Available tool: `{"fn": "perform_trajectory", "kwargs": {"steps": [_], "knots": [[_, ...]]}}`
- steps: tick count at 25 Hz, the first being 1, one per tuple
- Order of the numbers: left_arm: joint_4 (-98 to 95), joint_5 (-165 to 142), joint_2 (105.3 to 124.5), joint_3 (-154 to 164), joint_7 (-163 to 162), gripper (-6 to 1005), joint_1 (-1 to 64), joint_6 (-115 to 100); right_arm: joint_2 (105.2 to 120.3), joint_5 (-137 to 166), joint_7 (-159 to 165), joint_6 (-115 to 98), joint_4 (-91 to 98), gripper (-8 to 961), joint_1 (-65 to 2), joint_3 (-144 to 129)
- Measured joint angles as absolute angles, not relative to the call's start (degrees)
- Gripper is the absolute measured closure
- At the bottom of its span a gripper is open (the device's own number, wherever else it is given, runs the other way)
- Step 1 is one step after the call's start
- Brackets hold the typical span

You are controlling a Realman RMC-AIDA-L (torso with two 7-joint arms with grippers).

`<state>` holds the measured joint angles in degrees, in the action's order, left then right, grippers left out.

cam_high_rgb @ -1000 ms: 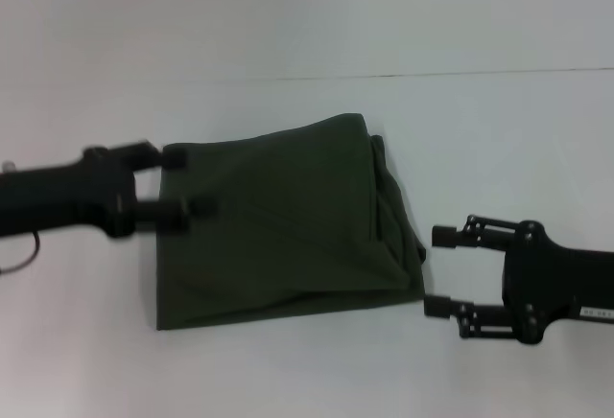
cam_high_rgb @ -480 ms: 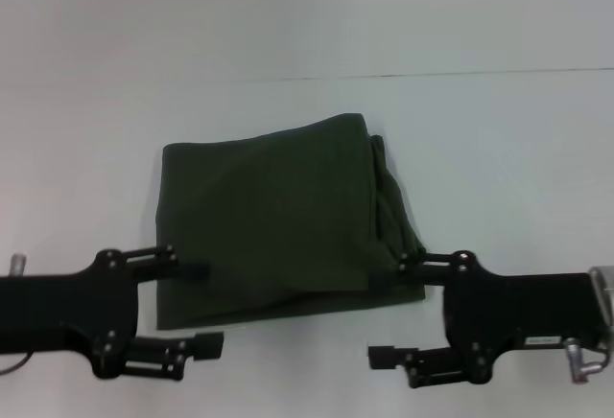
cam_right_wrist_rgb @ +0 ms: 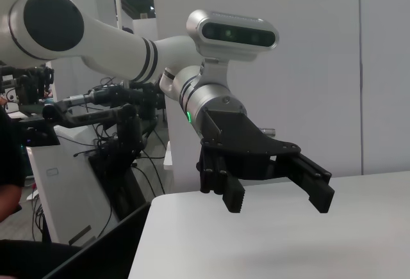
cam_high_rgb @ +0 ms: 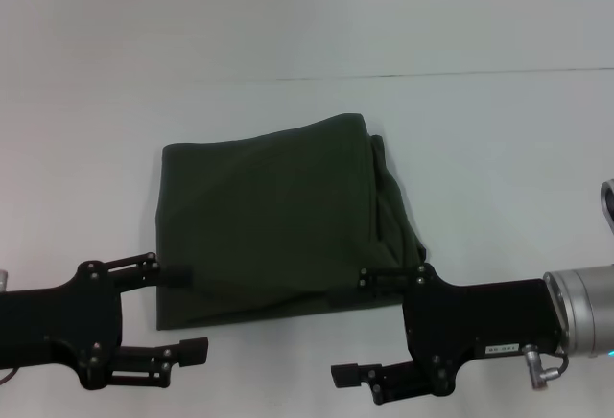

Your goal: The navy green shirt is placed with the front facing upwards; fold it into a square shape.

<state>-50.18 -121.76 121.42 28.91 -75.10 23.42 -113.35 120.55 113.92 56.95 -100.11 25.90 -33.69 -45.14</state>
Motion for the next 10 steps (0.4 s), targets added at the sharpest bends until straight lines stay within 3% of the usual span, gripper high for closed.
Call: {"fn": "perform_trajectory", "kwargs": {"steps": [10], "knots": [[-49.68,-121.82,121.33,28.82,-74.35,109,23.39,-112.81,120.67,113.81,56.24,-100.1,24.81,145,-33.23,-45.18]]}}
